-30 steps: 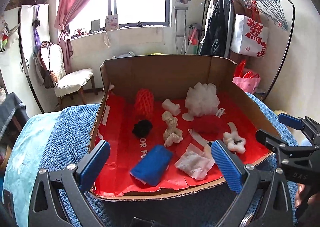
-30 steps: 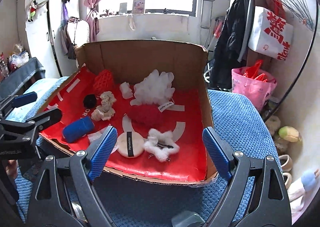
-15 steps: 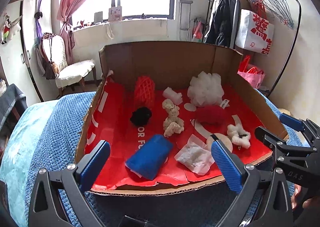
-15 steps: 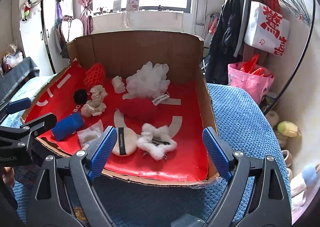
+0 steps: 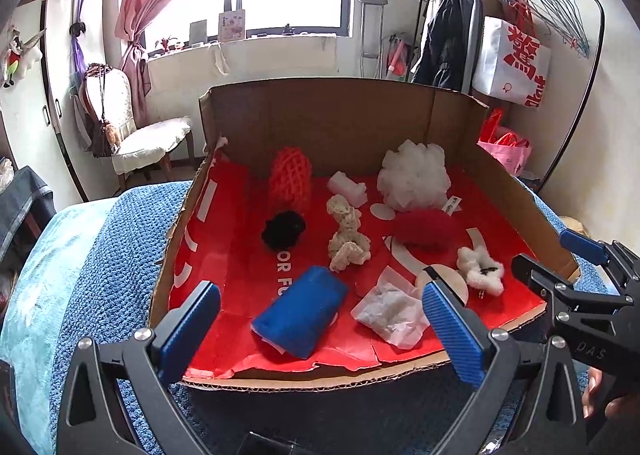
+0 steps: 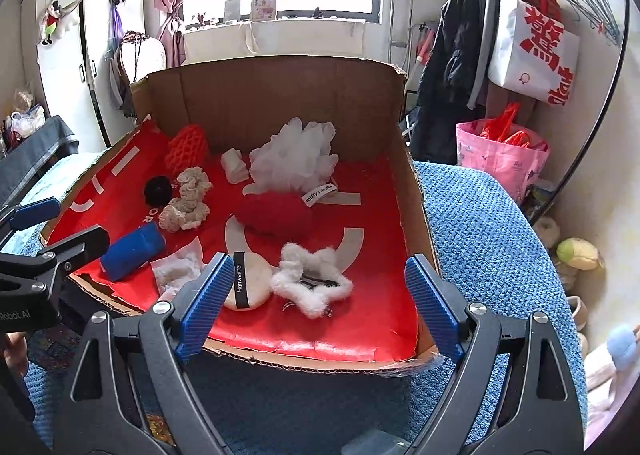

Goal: Organize soft objects

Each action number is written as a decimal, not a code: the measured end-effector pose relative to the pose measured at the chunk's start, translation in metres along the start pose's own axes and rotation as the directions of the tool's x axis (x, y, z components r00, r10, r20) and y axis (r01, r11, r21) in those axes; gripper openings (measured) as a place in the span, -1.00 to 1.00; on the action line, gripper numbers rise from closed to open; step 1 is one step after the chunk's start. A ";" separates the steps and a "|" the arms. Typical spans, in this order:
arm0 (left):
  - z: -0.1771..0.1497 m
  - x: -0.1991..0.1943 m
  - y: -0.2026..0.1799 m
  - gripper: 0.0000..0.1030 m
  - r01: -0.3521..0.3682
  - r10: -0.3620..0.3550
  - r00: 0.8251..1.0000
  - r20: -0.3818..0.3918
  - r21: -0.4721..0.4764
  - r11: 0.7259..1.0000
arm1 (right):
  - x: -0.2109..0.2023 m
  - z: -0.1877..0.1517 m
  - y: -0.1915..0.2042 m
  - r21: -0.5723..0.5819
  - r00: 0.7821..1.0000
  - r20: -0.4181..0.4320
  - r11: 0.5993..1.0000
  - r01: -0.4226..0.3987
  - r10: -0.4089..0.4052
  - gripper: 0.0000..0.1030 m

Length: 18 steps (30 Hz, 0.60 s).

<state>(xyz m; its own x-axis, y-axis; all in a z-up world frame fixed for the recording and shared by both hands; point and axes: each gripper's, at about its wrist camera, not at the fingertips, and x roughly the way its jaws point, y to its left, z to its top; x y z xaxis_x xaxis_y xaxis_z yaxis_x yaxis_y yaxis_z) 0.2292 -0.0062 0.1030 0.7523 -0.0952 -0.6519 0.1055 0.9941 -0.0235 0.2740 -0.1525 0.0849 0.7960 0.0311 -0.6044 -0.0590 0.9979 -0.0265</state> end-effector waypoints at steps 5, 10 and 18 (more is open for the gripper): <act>0.000 0.000 0.000 1.00 -0.002 0.002 1.000 0.000 0.001 1.000 | -0.001 0.000 -0.001 -0.001 1.000 -0.002 1.000 0.002 -0.002 0.70; 0.000 0.001 0.000 1.00 -0.002 0.002 1.000 -0.001 0.001 1.000 | 0.000 0.000 -0.001 -0.001 1.000 -0.001 1.000 0.002 -0.002 0.70; 0.000 0.001 0.000 1.00 -0.006 0.006 1.000 0.000 0.005 1.000 | -0.002 -0.001 -0.002 0.001 1.000 -0.001 1.000 0.001 -0.001 0.70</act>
<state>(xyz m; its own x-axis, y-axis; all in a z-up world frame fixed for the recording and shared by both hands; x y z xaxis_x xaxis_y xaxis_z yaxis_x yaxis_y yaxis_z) 0.2297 -0.0066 0.1026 0.7528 -0.0895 -0.6521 0.1043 0.9944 -0.0161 0.2717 -0.1542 0.0852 0.7953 0.0300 -0.6055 -0.0574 0.9980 -0.0260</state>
